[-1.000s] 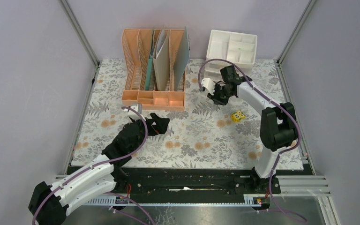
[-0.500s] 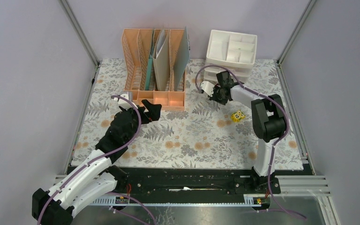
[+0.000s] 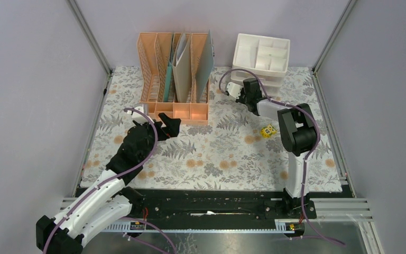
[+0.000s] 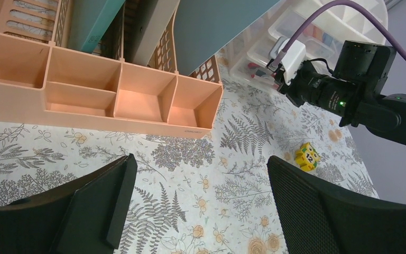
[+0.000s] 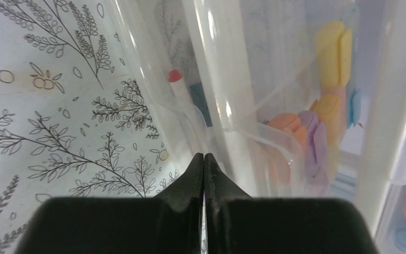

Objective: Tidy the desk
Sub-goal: Close the drawer in the storage box.

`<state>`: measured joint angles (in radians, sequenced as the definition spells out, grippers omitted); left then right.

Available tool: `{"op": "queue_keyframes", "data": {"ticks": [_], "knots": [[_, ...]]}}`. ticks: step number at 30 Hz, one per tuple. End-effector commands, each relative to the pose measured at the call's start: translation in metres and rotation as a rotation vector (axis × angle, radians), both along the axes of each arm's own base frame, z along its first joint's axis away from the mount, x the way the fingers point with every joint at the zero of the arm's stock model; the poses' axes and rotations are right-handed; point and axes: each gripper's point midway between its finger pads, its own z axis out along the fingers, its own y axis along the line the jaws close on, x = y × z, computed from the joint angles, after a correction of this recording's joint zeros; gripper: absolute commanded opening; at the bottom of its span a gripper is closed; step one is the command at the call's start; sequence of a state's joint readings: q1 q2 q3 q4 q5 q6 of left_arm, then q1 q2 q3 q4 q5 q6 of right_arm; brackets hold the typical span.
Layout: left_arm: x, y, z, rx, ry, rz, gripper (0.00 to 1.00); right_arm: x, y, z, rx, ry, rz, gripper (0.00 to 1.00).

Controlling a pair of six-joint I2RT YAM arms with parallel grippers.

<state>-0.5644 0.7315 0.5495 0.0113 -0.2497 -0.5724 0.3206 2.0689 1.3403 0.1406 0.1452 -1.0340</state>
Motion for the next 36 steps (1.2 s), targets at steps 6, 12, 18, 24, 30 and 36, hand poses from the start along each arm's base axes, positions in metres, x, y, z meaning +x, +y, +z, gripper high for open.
{"op": "queue_keyframes", "data": {"ticks": [6,12,18,24,30,36], "knots": [[-0.002,0.002,0.016,-0.022,-0.04,-0.007,0.99,0.023,-0.006,0.02,-0.035,-0.18,-0.04,0.0],[-0.003,0.001,0.017,-0.028,-0.041,-0.015,0.99,-0.035,0.021,0.028,0.169,0.081,0.047,0.0],[0.0,-0.004,0.02,-0.033,-0.034,-0.041,0.99,-0.12,0.052,0.078,0.436,0.315,0.131,0.0],[0.011,-0.007,0.035,-0.039,0.015,-0.071,0.99,-0.173,0.06,0.142,0.657,0.35,0.19,0.04],[0.031,0.011,0.052,-0.039,0.083,-0.088,0.99,-0.194,0.04,0.198,0.86,0.365,0.176,0.11],[0.051,0.043,0.066,0.02,0.111,-0.097,0.99,-0.212,0.022,0.219,0.99,0.385,0.158,0.59]]}}
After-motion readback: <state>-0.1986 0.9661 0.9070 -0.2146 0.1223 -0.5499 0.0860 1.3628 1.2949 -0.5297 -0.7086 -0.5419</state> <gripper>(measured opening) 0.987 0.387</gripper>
